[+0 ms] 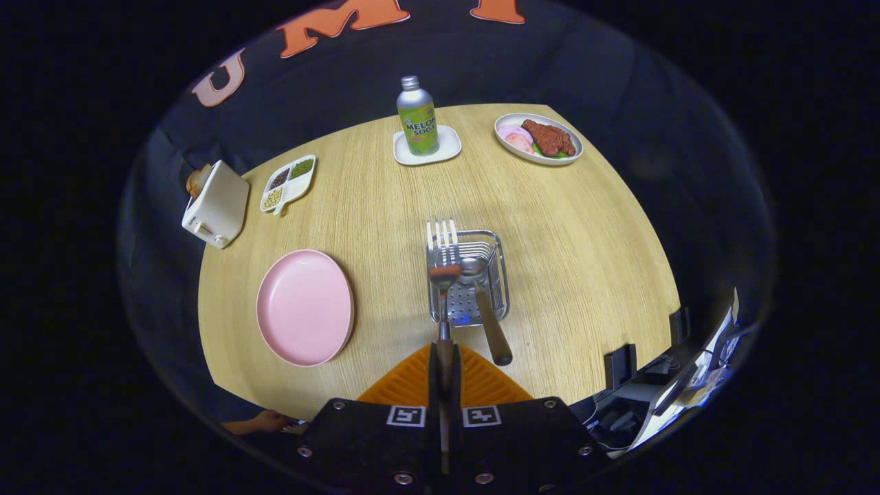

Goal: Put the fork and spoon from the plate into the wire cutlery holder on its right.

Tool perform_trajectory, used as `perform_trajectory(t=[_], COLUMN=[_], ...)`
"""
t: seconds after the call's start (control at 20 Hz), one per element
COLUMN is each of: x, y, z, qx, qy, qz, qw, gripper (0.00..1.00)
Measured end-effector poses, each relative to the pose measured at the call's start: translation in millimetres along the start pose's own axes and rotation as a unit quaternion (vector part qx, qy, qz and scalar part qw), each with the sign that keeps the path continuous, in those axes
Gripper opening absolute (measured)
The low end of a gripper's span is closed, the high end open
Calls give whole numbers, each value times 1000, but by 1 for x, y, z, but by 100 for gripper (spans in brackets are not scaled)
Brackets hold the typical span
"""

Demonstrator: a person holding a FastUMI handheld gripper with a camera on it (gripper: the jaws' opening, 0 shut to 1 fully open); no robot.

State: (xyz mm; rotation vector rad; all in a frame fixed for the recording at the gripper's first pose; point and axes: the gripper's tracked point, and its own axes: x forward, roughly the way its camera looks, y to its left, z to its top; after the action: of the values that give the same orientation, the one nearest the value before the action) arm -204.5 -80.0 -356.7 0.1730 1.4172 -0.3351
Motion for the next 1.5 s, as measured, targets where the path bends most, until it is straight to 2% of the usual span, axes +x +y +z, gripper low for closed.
perform_trajectory(t=[0.3,0.65,0.9,1.0,1.1,1.2,1.25,1.3,1.35,1.5], x=[11,32,41,36,27,15,6,-5,-16,-60], y=[-9,-14,-18,-15,-13,-26,-30,-28,-22,-11], z=[3,27,46,57,71,90,101,112,122,158], qx=[-22,-32,-18,-14,-8,-11,-14,-11,-8,1], qy=[40,44,9,-19,-54,-104,-130,-156,-182,-269], qz=[-17,-29,-35,-24,-16,-47,-54,-50,-40,-11], qw=[999,998,999,999,998,993,990,986,982,963], gripper=[8,8,12,15,21,28,44,49,60,77])
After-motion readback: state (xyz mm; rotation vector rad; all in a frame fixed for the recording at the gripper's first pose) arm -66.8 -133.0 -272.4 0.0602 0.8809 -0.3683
